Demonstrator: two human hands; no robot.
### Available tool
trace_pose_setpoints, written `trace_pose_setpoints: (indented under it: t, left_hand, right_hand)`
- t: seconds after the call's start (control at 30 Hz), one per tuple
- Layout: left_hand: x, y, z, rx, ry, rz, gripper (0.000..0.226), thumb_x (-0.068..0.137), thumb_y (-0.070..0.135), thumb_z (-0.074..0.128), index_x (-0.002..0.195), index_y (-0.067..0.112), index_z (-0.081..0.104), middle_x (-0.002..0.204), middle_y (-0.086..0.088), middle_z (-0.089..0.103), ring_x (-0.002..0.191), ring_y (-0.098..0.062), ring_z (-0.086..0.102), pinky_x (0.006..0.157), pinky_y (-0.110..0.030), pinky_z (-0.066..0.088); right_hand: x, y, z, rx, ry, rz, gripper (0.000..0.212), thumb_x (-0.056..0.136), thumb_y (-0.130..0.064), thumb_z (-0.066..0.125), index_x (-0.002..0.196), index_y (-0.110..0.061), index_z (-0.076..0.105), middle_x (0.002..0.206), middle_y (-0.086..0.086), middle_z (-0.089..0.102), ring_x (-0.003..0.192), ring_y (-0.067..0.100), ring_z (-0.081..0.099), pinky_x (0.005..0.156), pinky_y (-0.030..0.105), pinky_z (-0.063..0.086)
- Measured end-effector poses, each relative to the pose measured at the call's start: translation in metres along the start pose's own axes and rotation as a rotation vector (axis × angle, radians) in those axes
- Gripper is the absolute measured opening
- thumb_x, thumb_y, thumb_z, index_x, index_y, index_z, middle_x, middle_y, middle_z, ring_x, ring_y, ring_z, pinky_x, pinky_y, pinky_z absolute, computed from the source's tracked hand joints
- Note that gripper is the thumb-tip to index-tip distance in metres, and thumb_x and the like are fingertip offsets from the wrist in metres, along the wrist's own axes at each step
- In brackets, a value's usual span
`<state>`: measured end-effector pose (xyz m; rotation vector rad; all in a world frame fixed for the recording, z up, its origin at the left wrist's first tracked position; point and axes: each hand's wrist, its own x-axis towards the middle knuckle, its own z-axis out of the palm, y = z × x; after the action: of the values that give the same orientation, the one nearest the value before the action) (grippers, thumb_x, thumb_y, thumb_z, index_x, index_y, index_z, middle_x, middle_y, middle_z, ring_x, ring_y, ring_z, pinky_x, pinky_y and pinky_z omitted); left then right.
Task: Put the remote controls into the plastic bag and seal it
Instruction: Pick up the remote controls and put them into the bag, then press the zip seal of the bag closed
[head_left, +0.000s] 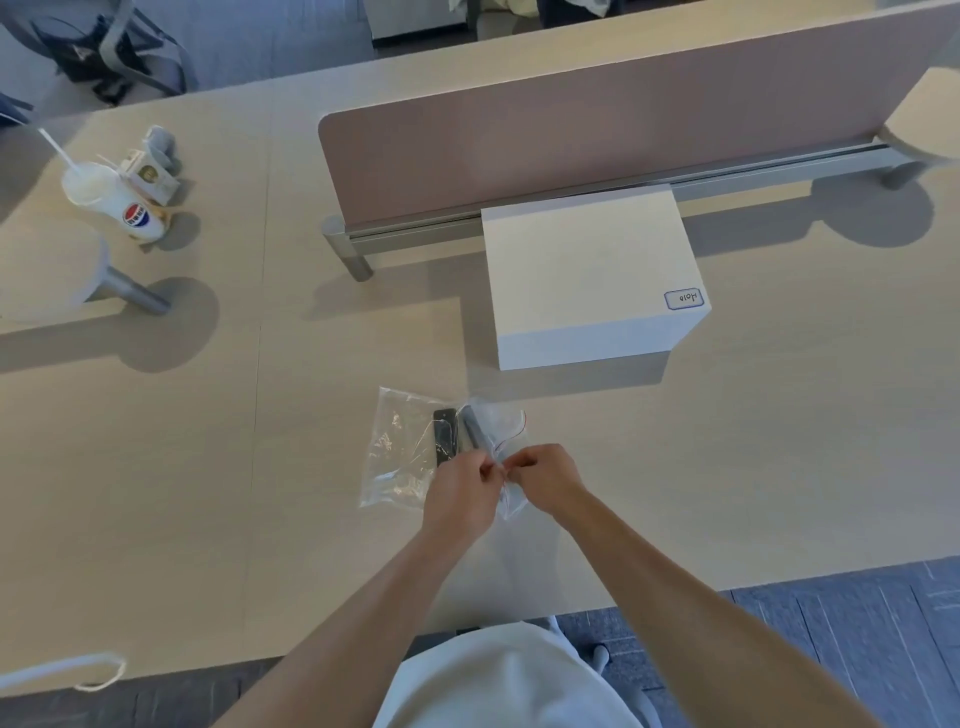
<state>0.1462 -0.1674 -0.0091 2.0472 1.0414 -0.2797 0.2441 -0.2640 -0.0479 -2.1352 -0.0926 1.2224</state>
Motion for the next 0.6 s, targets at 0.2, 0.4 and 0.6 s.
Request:
trace_pose_setpoints:
  t: [0.2, 0.4, 0.6]
  left_hand:
    - [0.006, 0.000, 0.001, 0.011, -0.011, 0.025, 0.028, 0.095, 0.025, 0.065, 0.068, 0.018, 0.061, 0.064, 0.003, 0.063, 0.062, -0.019, 0.058, 0.062, -0.034, 0.049]
    - [0.023, 0.021, -0.007, 0.003, -0.041, 0.020, 0.022, 0.092, 0.025, 0.058, 0.082, 0.007, 0.068, 0.079, -0.007, 0.074, 0.078, -0.027, 0.069, 0.073, -0.040, 0.056]
    - [0.068, 0.049, -0.009, 0.152, -0.066, 0.189, 0.028, 0.099, 0.015, 0.052, 0.122, 0.009, 0.065, 0.130, -0.007, 0.063, 0.117, -0.028, 0.063, 0.097, -0.041, 0.052]
  right_hand:
    - [-0.020, 0.028, -0.012, 0.108, 0.074, -0.017, 0.030, 0.092, -0.007, 0.052, 0.093, -0.015, 0.081, 0.086, 0.001, 0.079, 0.066, 0.015, 0.060, 0.056, 0.021, 0.046]
    - [-0.036, 0.053, -0.003, 0.100, -0.020, -0.012, 0.023, 0.094, -0.017, 0.055, 0.099, -0.026, 0.076, 0.087, 0.001, 0.075, 0.064, 0.016, 0.060, 0.065, 0.032, 0.053]
    - [-0.042, 0.055, 0.006, -0.081, 0.021, 0.027, 0.015, 0.090, -0.043, 0.066, 0.092, -0.031, 0.074, 0.066, -0.010, 0.063, 0.057, 0.006, 0.058, 0.052, 0.020, 0.039]
